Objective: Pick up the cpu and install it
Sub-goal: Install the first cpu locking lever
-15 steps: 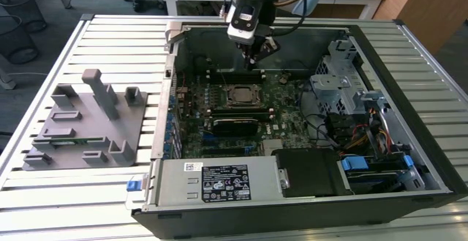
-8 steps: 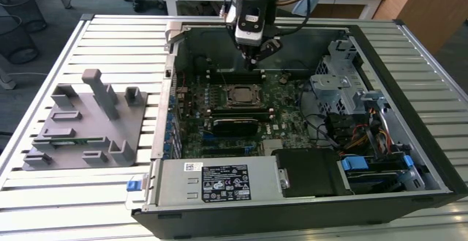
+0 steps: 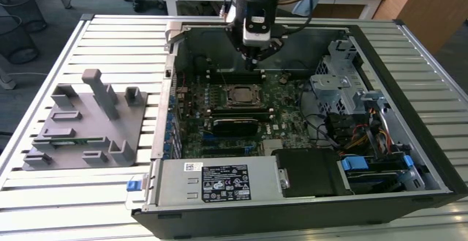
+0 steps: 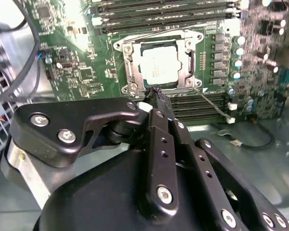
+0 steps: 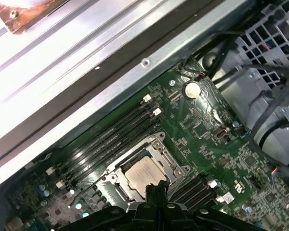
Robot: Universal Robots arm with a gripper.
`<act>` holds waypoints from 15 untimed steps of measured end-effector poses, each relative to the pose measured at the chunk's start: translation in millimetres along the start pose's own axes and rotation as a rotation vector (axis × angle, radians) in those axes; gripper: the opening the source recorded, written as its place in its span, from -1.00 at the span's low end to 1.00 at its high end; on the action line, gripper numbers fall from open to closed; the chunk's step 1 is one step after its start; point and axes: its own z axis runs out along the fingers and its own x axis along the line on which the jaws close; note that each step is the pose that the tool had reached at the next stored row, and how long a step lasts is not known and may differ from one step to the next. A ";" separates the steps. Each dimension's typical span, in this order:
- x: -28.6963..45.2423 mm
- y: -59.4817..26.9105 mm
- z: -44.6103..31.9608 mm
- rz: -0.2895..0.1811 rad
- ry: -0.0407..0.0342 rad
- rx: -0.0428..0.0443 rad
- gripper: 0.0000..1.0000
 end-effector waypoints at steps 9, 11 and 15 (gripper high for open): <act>0.0 0.0 0.9 -0.163 -0.0006 -0.0052 -0.79; 0.0 0.0 1.0 -0.201 -0.0008 -0.0064 -0.79; 0.0 0.0 1.2 -0.273 -0.0011 -0.0086 -0.79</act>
